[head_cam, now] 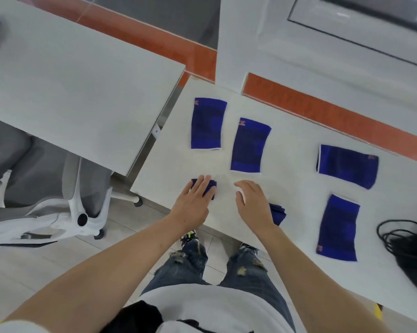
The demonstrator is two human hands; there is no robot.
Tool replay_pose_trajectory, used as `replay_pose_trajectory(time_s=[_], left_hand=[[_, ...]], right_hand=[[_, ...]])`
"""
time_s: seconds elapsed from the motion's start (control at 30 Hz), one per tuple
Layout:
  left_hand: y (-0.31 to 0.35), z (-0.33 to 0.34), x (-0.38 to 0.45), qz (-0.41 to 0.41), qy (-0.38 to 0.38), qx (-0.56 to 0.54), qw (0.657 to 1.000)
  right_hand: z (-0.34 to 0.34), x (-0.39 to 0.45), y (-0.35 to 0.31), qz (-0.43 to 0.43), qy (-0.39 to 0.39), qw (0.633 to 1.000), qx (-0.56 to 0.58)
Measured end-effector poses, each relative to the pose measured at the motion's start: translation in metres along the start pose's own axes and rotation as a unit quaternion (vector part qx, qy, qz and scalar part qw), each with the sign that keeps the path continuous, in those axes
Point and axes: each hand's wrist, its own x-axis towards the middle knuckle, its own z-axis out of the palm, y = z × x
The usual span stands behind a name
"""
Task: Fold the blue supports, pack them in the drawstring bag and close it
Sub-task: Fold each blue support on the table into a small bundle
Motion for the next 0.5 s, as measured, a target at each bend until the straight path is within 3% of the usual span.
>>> replay_pose_trajectory(time_s=[0.13, 0.5], left_hand=[[0.052, -0.005, 0.022, 0.032, 0.0, 0.0, 0.999], [0.208, 0.01, 0.088, 0.113, -0.046, 0.026, 0.992]], right_hand=[[-0.036, -0.027, 0.037, 0.043, 0.063, 0.997, 0.017], [-0.113, -0.083, 0.171, 0.151, 0.09, 0.984, -0.019]])
